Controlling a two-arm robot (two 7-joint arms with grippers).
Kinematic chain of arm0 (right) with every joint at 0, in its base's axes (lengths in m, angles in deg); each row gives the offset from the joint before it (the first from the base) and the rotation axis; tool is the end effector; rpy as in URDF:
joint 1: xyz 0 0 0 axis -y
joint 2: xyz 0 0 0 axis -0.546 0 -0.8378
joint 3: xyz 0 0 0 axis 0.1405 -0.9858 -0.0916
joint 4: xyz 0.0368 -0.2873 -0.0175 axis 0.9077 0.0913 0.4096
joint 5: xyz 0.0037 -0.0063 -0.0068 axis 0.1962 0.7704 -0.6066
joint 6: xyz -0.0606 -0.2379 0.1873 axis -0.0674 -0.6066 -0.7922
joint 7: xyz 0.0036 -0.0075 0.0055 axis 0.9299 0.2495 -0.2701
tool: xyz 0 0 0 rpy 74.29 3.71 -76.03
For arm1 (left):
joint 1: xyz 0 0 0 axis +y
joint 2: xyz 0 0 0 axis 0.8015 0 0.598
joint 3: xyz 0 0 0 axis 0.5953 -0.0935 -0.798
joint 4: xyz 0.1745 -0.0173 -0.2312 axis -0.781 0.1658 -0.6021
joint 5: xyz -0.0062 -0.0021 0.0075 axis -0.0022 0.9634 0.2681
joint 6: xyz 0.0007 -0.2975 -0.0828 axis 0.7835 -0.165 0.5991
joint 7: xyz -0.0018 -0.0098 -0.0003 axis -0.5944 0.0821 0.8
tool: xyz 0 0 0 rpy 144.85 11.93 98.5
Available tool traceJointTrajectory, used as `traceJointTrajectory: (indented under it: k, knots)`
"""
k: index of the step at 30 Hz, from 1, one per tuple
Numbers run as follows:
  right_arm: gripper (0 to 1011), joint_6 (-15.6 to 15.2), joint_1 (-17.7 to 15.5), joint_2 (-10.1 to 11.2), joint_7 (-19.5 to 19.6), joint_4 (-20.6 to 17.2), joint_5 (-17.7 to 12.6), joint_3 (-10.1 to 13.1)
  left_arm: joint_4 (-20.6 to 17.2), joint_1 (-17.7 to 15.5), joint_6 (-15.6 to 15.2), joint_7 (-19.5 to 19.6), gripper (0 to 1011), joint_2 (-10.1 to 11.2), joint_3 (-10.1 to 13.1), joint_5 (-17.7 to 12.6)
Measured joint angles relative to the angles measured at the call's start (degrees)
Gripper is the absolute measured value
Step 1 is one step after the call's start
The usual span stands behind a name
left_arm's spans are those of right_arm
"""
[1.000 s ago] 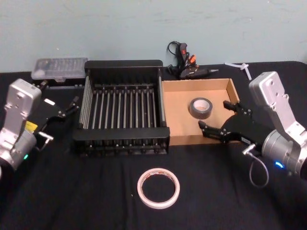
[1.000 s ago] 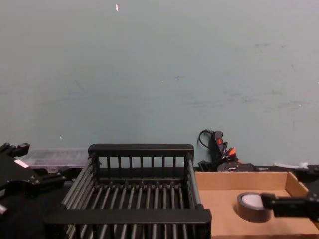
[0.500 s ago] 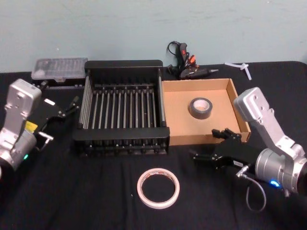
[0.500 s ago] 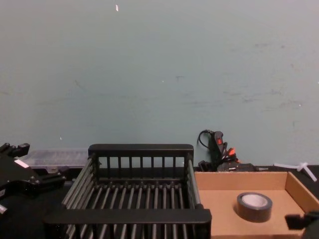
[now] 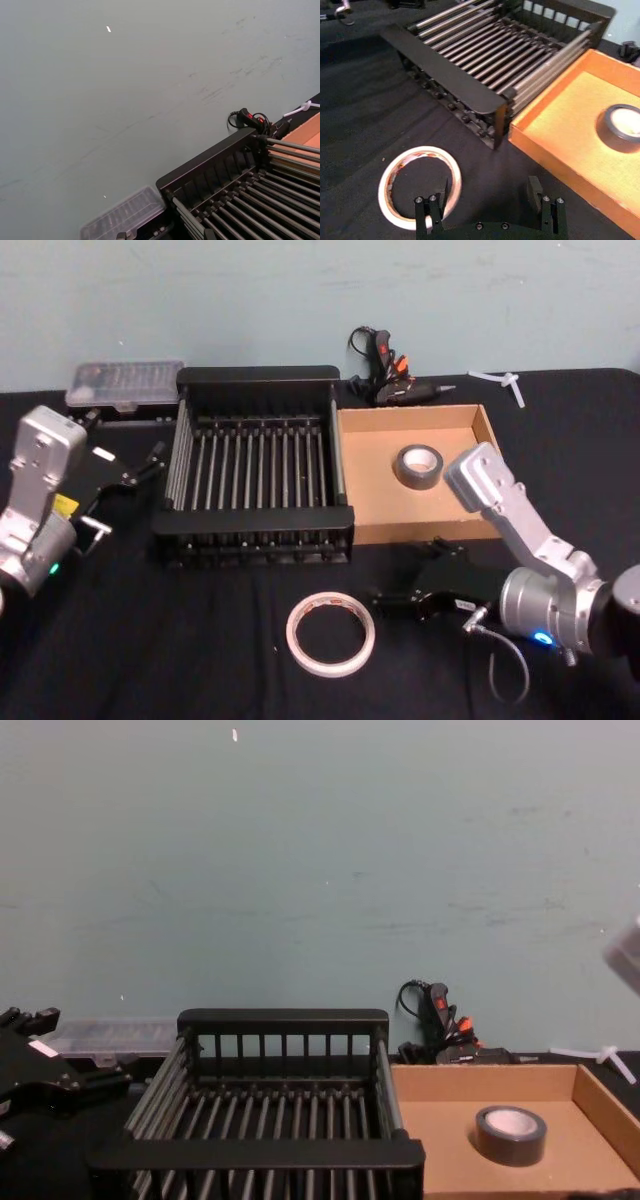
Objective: Pick up the white tape and place it into the black box , Pick up the silver tape and place it into the brown box.
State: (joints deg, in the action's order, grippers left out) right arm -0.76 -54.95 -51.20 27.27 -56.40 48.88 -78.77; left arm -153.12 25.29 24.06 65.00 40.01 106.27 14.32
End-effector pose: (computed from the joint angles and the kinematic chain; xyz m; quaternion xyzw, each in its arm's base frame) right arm 0.3068 -0.0062 -0.2484 -0.2558 0.1021 -0.3632 0.8901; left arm 0.3581 0.0827 -0.3022 0.1414 -0.1324 0.5800 0.7912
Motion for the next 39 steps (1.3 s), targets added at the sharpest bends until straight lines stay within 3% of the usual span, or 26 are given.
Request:
traceJointTrajectory:
  k: [15,39]
  knots:
    - [1002,-0.25,3.33,0.27,-1.03,0.84,2.08,-5.54,0.0,0.0,0.0,0.0,1001,0.0,0.0,0.0]
    - [1002,-0.17,4.28,-0.96,-1.2,3.48,4.9,-8.07,0.0,0.0,0.0,0.0,1001,0.0,0.0,0.0]
